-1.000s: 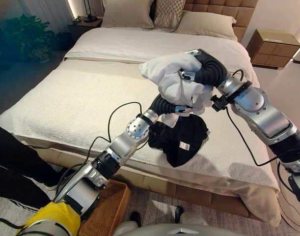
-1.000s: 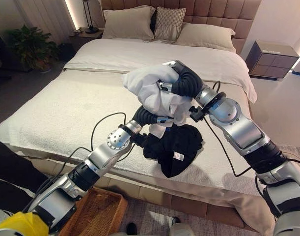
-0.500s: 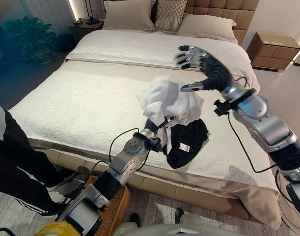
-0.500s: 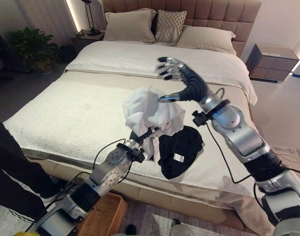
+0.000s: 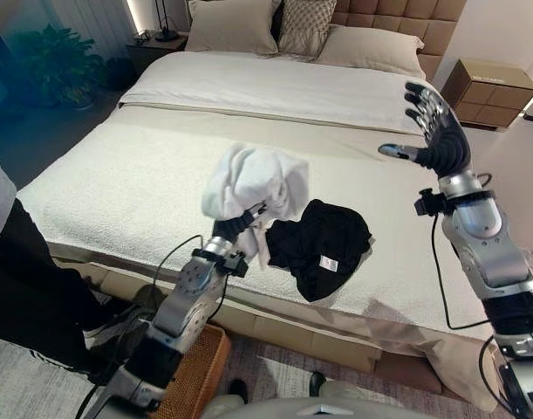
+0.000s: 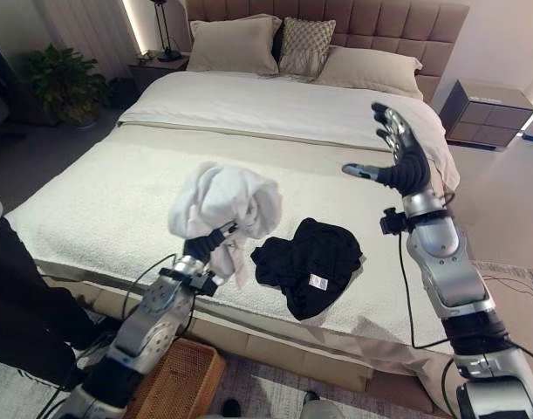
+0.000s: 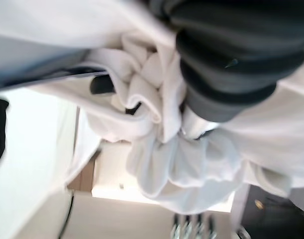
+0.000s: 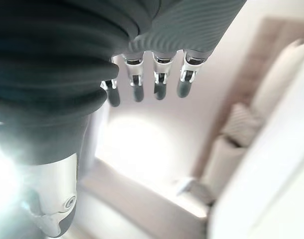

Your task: Pick up clothes into the bucket

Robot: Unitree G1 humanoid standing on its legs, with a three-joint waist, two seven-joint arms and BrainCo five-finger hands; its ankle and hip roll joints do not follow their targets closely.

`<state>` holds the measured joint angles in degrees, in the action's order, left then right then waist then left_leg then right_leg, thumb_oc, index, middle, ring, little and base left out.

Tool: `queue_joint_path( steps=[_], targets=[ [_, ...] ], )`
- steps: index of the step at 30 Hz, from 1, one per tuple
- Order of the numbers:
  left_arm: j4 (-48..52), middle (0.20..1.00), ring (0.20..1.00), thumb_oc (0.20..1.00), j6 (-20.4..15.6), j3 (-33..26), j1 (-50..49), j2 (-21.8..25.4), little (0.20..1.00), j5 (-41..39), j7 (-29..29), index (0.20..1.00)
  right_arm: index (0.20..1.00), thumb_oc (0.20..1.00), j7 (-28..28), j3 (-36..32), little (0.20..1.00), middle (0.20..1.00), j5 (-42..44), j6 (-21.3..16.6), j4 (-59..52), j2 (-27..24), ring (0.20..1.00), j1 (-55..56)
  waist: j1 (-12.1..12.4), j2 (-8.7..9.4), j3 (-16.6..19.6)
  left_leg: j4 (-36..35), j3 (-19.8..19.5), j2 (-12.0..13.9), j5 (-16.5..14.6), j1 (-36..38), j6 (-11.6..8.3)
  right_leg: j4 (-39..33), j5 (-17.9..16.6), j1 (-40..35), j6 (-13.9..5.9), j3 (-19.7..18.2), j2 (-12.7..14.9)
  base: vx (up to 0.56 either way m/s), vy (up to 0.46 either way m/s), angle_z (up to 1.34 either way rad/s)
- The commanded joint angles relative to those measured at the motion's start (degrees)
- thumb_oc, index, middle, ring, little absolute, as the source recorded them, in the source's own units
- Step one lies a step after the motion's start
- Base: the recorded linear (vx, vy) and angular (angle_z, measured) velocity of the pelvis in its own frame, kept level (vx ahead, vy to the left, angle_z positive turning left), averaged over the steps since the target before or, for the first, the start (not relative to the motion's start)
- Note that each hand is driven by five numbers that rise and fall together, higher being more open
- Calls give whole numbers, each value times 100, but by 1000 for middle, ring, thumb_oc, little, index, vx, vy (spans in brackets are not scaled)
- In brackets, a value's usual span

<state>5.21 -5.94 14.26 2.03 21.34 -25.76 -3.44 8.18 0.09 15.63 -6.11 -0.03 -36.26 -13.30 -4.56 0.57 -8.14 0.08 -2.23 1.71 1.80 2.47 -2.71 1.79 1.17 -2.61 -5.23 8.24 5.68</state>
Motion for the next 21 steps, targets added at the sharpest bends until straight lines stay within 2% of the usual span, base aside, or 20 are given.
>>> queue_joint_path(
  steps=[1, 4, 6, 10, 14, 15, 17, 18, 21],
  targets=[
    [238, 200, 200, 200, -489, -649, -430, 192, 200, 325, 21, 200, 1000, 1000, 282, -539, 1000, 1000, -274, -274, 182, 276, 1000, 97, 234, 172, -9, 619, -236, -156, -571, -426, -76, 310, 325, 124, -87, 90, 165, -63, 1, 14],
    [-205, 200, 200, 200, -475, -1081, -931, 212, 200, 541, -64, 200, 1000, 1000, 463, -762, 1000, 1000, -453, -283, 520, 678, 1000, 540, 306, 127, -144, 762, -356, -229, -566, -657, -49, 438, 354, 290, -78, 169, 203, -51, 3, 26],
    [-319, 200, 200, 200, -477, -1215, -1066, 228, 200, 634, -67, 200, 1000, 1000, 477, -858, 1000, 1000, -517, -279, 560, 759, 1000, 669, 316, 115, -175, 811, -395, -250, -568, -728, -40, 479, 360, 350, -77, 184, 218, -40, 9, 15],
    [-1585, 200, 200, 200, -475, -1639, -1296, 397, 200, 1404, -467, 200, 1000, 1000, 767, -983, 1000, 1000, -541, -323, 1542, 1028, 1000, 843, 418, 26, -537, 1130, -495, -321, -595, -1156, -4, 712, 360, 728, -87, 235, 297, -91, 40, 15],
    [-2269, 200, 200, 200, -446, -1663, -1172, 464, 200, 1703, -727, 200, 1000, 1000, 894, -906, 1000, 1000, -432, -376, 2197, 1087, 1000, 795, 441, 25, -758, 1289, -501, -360, -551, -1462, 15, 810, 281, 1032, -105, 198, 338, -78, 58, 15],
    [-2785, 200, 200, 200, -394, -1651, -1031, 500, 200, 1964, -906, 200, 1000, 1000, 872, -773, 1000, 1000, -386, -359, 2684, 1121, 1000, 808, 456, 44, -904, 1376, -489, -352, -578, -1560, 11, 860, 276, 1138, -110, 168, 333, -28, 42, 4],
    [-2880, 200, 200, 200, -392, -1654, -987, 529, 200, 2033, -943, 200, 1000, 1000, 843, -732, 1000, 1000, -363, -331, 2802, 1135, 1000, 834, 446, 62, -951, 1374, -498, -360, -539, -1633, 14, 856, 236, 1208, -117, 154, 341, -55, 62, 3],
    [-3372, 200, 200, 200, -368, -1641, -790, 553, 200, 2176, -1092, 200, 1000, 1000, 737, -504, 1000, 1000, -492, -267, 3174, 1140, 1000, 899, 447, 104, -1106, 1489, -476, -342, -574, -1770, 14, 948, 235, 1355, -123, 100, 340, -93, 79, 0],
    [-3687, 200, 200, 200, -331, -1633, -602, 586, 200, 2265, -1233, 200, 1000, 1000, 691, -322, 1000, 1000, -683, -197, 3369, 1156, 1000, 941, 412, 152, -1240, 1573, -461, -338, -543, -1950, 22, 1003, 174, 1541, -132, 59, 367, -76, 73, -7]
  ],
)
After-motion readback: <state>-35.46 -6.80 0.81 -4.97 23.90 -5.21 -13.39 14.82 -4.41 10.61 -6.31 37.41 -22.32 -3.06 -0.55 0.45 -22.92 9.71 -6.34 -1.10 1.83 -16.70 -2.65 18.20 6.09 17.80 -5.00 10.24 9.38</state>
